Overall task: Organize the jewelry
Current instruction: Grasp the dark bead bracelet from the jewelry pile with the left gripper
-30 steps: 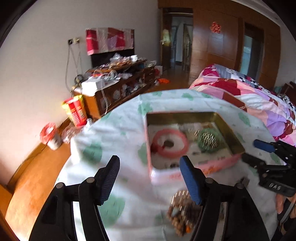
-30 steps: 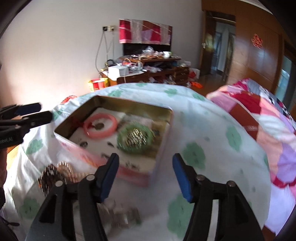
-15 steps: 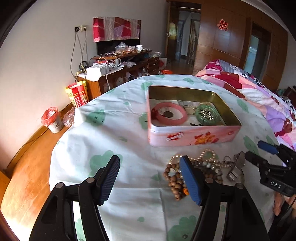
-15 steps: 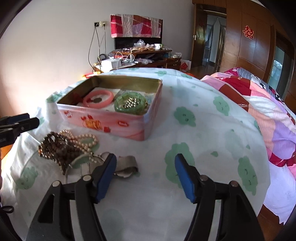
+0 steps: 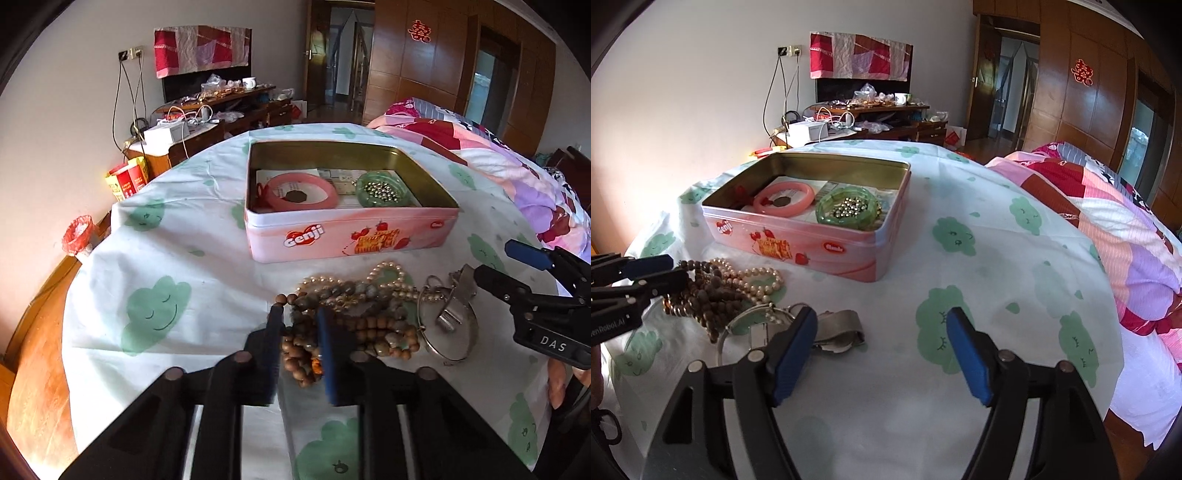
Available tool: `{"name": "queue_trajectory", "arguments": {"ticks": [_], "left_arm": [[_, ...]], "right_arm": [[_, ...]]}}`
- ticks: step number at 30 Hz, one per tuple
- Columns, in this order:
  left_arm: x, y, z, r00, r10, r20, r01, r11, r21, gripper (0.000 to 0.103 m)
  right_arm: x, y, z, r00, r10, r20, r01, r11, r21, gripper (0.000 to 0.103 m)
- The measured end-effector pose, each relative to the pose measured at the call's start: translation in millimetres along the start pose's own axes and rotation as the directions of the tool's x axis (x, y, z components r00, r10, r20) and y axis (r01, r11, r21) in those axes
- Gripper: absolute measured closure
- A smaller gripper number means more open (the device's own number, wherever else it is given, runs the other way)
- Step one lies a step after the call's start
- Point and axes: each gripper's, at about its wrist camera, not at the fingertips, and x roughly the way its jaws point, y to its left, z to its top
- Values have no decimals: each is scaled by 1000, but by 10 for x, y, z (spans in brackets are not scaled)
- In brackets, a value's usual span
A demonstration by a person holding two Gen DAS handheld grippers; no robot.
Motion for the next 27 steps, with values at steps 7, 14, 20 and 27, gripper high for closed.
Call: {"name": "queue_trajectory", "arguments": {"ticks": [7, 14, 20, 27], "left_arm": [[-143, 14, 75, 999, -34, 37, 35, 999, -5, 97], [-394, 159, 210, 994, -34, 105, 40, 998, -50, 97], [-468, 249, 264, 991, -25, 128, 34, 997, -67, 97], [-381, 249, 231, 994, -32, 108, 39, 997, -66, 97]], "right_arm": [[-2, 15, -11, 1000, -2, -1, 2, 1000, -8, 28], [-8, -16, -19, 1000, 16, -2, -16, 1000, 21, 28], [-3, 20, -14, 999, 36, -5, -36, 999, -6, 28], [119, 57, 22, 994, 84, -75, -86, 996, -32, 30]]}}
